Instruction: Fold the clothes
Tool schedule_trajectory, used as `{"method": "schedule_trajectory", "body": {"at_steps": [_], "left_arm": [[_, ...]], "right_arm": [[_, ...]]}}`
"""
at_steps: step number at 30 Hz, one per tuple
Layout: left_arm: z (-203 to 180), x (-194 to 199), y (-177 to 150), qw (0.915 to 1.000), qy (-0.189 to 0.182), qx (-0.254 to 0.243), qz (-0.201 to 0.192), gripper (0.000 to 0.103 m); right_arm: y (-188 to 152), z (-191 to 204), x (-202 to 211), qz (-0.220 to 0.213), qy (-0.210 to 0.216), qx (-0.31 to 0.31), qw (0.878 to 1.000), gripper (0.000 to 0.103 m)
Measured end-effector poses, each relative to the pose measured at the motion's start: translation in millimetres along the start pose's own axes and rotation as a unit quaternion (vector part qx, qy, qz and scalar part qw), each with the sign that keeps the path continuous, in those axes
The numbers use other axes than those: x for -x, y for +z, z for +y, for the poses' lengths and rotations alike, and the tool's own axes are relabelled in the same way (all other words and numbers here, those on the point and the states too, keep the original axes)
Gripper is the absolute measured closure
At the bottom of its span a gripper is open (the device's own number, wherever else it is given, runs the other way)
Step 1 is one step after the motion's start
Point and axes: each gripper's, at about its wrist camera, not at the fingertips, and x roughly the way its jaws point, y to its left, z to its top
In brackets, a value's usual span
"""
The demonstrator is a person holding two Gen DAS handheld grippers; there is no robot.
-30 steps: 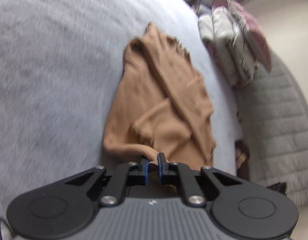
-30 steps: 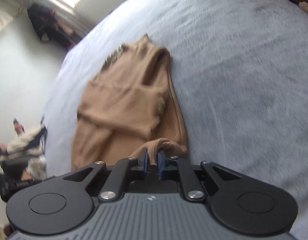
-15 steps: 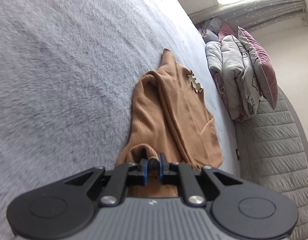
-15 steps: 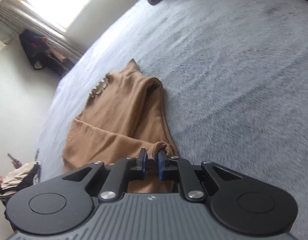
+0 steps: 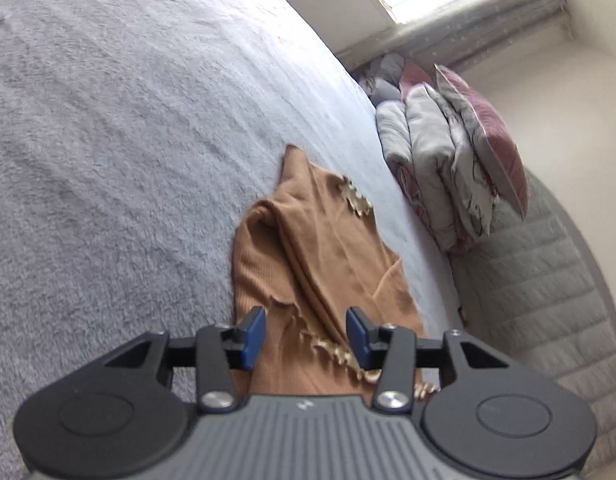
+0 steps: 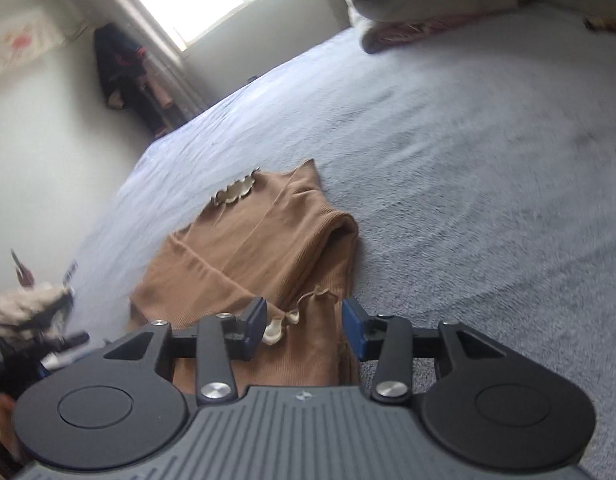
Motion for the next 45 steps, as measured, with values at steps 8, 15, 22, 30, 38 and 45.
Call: {"method": "schedule_trajectory", "body": {"at_steps": [8, 15, 22, 30, 38, 45], "left_arm": [[-26, -7, -17, 0.9946, 0.032, -0.098, 0.005, 0.061], [-38, 0, -25, 0.9884, 0.049, -0.141, -0.029, 0.098], [-47, 13, -13, 0.9816, 0.064, -0.158, -0.085, 0.1], [-48, -12, 25, 0.9764, 0.097, -0.161, -0.106, 0.1], [-47, -60, 90, 0.9716, 0.129, -0.152, -0.127, 0.1], [-34, -96, 147, 0.9754, 0.142, -0.102, -0.134, 0.103]], "right_arm": [[-18, 28, -25, 0.025, -0.065, 0.104, 0.992, 0.066], [-23, 51, -23, -0.004, -0.107, 0.171, 0.979, 0.094], [-2, 55, -17, -0.047, -0.113, 0.171, 0.978, 0.095], [34, 54, -48, -0.071, -0.109, 0.175, 0.976, 0.095], [77, 54, -95, -0.113, -0.126, 0.186, 0.968, 0.095], [111, 51, -142, -0.122, -0.146, 0.192, 0.963, 0.095]]}}
